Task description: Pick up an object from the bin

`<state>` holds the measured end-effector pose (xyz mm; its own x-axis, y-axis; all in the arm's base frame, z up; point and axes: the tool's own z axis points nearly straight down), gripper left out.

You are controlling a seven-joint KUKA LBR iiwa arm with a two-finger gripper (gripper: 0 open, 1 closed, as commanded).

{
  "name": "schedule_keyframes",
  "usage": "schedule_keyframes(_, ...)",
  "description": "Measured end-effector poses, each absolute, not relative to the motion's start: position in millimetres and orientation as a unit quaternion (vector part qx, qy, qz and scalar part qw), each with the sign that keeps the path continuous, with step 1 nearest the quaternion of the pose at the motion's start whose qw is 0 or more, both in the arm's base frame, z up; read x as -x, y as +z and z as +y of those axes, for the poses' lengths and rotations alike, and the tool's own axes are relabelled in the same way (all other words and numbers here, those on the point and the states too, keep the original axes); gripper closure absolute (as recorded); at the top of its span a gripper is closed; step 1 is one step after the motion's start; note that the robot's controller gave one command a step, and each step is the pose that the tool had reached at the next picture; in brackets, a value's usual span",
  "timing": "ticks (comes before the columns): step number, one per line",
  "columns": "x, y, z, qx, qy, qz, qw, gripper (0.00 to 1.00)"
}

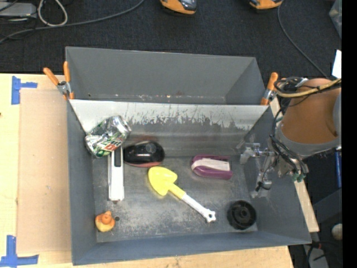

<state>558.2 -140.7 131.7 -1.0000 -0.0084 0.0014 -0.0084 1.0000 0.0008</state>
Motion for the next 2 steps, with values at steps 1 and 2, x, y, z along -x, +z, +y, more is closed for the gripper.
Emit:
schedule_keyframes(1,-558.2,131.7,-140.6,-0.005,-0.001,-1.000,0.001,0.00)
schedule_keyframes(2,-550.1,76.7,-95.3,-0.005,0.000,-1.000,-0.003,0.00)
